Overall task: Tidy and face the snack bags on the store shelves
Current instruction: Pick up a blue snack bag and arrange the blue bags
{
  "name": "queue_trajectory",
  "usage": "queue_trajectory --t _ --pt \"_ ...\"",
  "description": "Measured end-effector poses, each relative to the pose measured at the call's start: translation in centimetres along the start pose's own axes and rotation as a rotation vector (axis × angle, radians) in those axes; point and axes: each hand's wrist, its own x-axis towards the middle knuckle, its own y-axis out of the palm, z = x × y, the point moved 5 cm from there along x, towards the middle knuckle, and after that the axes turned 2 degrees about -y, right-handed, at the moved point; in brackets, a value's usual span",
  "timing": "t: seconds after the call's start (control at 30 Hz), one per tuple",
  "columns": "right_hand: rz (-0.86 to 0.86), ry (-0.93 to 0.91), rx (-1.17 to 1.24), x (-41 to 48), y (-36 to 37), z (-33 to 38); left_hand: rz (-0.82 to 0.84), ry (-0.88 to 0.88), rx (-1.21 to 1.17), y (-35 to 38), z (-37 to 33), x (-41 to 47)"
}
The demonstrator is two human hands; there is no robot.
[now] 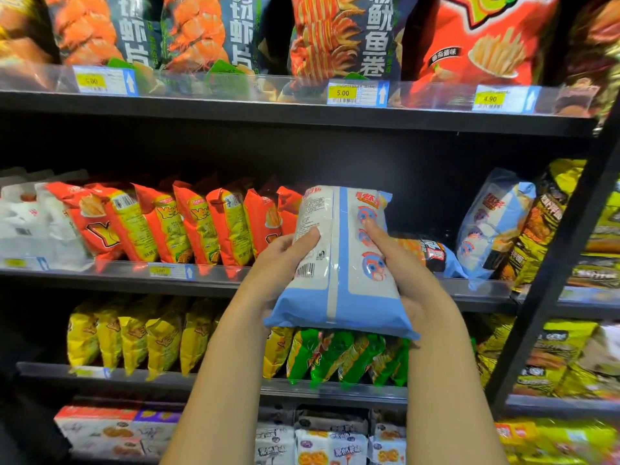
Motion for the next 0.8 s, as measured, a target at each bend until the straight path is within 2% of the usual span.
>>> queue_trajectory --t 0.07,0.17,0.3,0.37,0.57,0.7,0.8 --pt "-0.084 -0.102 -0.034 0.4 -0.3 -0.5 -0.09 0.094 -0.013 -0.8 0.9 -0.5" --pt "-0.168 -0.247 -0.116 0.4 0.2 -0.6 -0.171 0.281 0.244 -0.8 0.1 -1.2" --pt "-0.197 -0.412 -0.227 0.2 1.4 -0.6 0.002 0.343 0.196 1.7 0.1 -2.8" --pt "-0.15 -0.441 -0.249 0.1 2.1 -0.6 0.019 0.358 0.212 2.3 0.5 -2.8" --pt "-0.057 -0.433 -0.242 -1.2 2.3 -0.3 -0.055 0.307 -0.037 0.8 1.8 -2.2" --pt "-0.155 -0.506 -0.241 -1.6 1.7 0.0 0.013 0.199 -0.287 -0.5 2.0 -1.8" --pt "-0.231 -0.557 -0.263 -1.3 1.1 -0.3 0.046 0.114 -0.386 -1.1 2.4 -1.8"
